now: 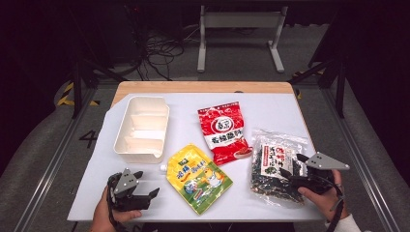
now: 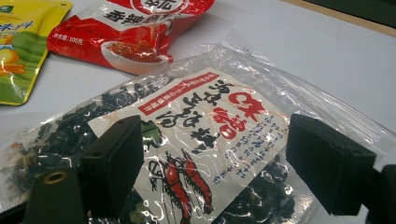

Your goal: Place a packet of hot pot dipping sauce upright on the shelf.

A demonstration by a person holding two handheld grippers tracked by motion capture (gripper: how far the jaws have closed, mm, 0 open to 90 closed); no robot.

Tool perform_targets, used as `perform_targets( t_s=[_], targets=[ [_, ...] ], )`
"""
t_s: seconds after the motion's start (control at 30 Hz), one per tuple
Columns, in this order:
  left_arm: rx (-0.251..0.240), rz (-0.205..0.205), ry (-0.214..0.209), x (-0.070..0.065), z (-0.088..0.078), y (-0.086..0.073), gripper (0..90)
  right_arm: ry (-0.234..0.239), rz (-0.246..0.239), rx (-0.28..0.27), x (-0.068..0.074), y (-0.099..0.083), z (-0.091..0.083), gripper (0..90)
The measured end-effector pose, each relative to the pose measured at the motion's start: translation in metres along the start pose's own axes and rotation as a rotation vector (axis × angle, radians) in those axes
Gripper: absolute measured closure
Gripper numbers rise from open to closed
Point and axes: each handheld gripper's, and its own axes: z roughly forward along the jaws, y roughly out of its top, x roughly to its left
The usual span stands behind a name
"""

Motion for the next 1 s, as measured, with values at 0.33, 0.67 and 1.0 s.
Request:
perform_targets(
  t_s=[0.33,0.67,1.0],
  targets=[
    [0.003,-0.009,-0.002,0.000,-0.001,-0.002,18.3,0.047,-0.001,0.002,0.000,0.006,0.004,18.7],
    [0.003,-0.014,0.003,-0.004,-0.005,-0.005,18.3,0.142,-0.001,0.020,0.008,0.033,0.026,17.6],
    [0.020,-0.009,0.007,-0.004,-0.005,-0.006,18.3,0.229,-0.024,0.058,0.019,0.082,0.077,17.8]
  ],
)
